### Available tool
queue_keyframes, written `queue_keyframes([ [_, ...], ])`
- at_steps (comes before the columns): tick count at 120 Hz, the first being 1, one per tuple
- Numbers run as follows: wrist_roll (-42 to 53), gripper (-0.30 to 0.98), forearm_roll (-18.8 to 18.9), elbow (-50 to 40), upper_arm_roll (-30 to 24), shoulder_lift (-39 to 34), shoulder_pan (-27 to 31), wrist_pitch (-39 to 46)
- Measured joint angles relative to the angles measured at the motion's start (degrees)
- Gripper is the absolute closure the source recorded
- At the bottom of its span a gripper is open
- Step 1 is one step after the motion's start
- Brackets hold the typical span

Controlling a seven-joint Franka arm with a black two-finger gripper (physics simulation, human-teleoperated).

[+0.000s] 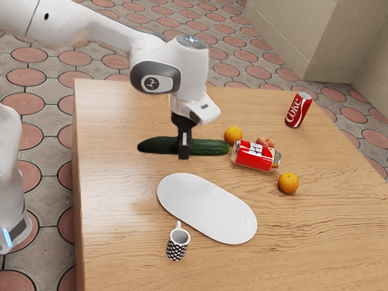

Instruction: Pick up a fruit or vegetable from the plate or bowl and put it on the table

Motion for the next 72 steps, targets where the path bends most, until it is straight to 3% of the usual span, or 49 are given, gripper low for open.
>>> queue_keyframes([
  [34, 1.0, 0.52, 2.0, -0.3, 12.2, 0.3, 0.1, -0.8],
  [53, 1.9, 0.52, 3.1, -0.2, 14.3, 0.7, 0.1, -0.8],
  [72, 2.5, 0.18, 3.3, -0.2, 14.5, 0.7, 0.1, -0.8],
])
